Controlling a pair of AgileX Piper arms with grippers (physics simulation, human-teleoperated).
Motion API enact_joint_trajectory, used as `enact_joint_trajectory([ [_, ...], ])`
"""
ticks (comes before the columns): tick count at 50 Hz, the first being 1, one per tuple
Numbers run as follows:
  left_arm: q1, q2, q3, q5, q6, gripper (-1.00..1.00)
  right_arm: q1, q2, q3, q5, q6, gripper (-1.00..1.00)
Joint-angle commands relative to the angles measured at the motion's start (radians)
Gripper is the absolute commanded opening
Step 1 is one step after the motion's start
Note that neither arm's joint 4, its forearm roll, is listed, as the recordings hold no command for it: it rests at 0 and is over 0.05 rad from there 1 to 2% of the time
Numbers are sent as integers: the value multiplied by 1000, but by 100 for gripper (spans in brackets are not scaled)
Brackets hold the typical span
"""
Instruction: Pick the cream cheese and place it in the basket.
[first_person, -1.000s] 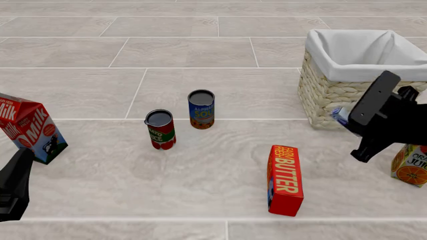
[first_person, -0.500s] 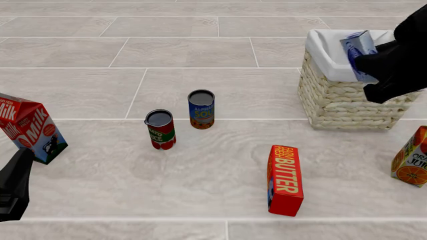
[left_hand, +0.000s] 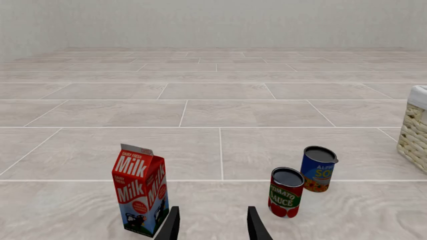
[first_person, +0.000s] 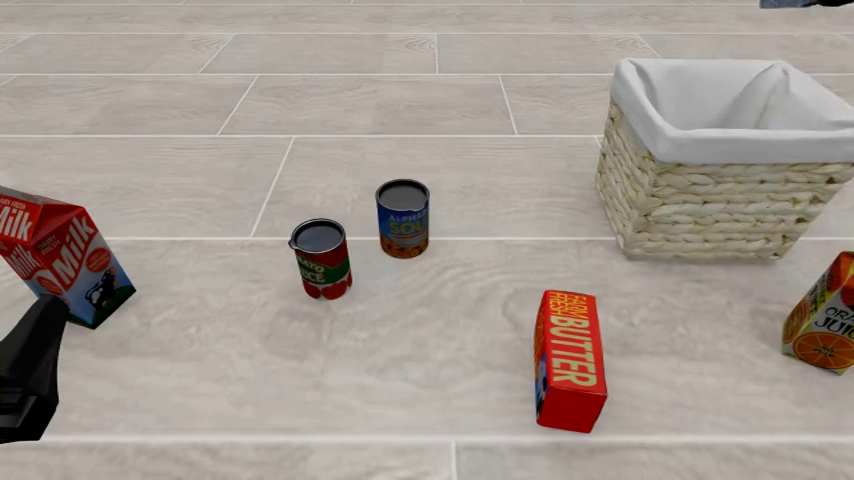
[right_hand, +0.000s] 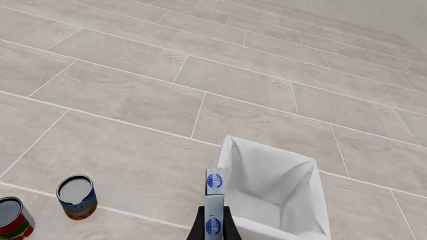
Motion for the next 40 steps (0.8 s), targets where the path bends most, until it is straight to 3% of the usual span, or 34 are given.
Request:
enact_joint_trajectory([
  [1, 0, 0, 0, 0, 0, 100, -119, 194, -137, -74, 105, -100],
  [14, 0, 0, 0, 0, 0, 100, -206, 408, -247, -62, 90, -100],
  [31, 0, 0, 0, 0, 0, 100, -242, 503, -223, -54, 65, -100],
  [35, 0, 0, 0, 0, 0, 100, -231, 523, -229, -43, 96, -100],
  [40, 0, 0, 0, 0, 0, 100, -237, 539, -236, -43, 92, -100],
])
